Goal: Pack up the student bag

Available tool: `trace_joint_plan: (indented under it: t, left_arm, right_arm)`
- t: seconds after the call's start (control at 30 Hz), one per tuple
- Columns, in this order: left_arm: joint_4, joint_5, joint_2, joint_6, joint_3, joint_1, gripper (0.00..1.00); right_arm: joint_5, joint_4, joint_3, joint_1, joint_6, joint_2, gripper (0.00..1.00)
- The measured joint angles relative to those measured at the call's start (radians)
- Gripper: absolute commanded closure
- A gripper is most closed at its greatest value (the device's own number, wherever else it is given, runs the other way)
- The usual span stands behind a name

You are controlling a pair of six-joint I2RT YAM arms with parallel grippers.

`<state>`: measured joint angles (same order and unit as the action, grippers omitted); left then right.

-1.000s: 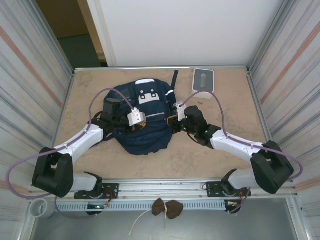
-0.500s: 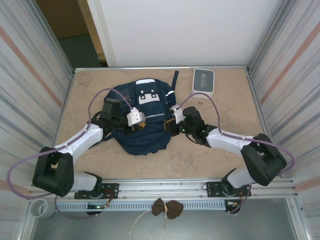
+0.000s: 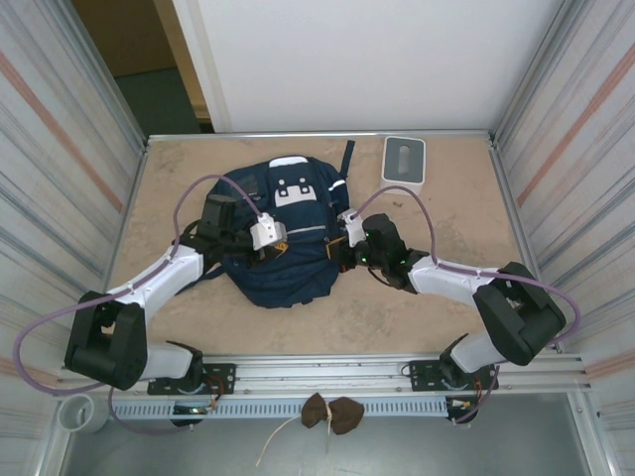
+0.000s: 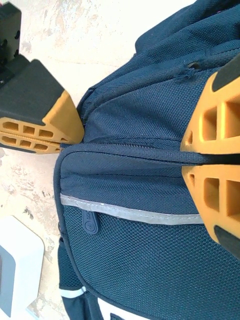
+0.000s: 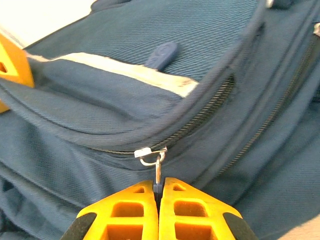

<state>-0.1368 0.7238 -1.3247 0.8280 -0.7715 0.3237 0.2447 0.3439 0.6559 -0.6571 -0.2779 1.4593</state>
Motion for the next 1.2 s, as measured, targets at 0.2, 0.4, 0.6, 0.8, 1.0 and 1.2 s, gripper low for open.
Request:
trace_joint_plan:
  t: [0.2,0.4,0.6,0.8,1.0,1.2]
  left_arm:
    - [0.006,0.045,0.023,0.016,0.027,-0.045,0.85]
    - [-0.026,-0.01,0.026,0.02,0.01,-0.008,0.51]
    - [-0.042,-0.161,0.052,0.025,-0.022,0.145,0.44]
    - [-0.06,-0.258,0.039,0.048,-0.058,0.233,0.49]
    - [-0.089,-0.28,-0.002,0.086,-0.081,0.239,0.89]
    - [-0.098,-0.179,-0.003,0.123,-0.086,0.198,0.98]
  right_arm:
    - [-0.002,-0.024,0.033,0.015,-0.003,-0.001,1.0]
    - [-0.033,-0.068,0.038,-0.004,-0.021,-0.001,1.0]
    - [-0.053,-0.093,0.038,-0.053,-0.037,-0.041,1.0]
    - [-0.063,-0.113,0.035,-0.104,-0.055,-0.093,1.0]
    - [-0.064,-0.123,0.017,-0.137,-0.051,-0.131,1.0]
    - [-0.037,-0.155,0.014,-0.084,-0.024,-0.136,1.0]
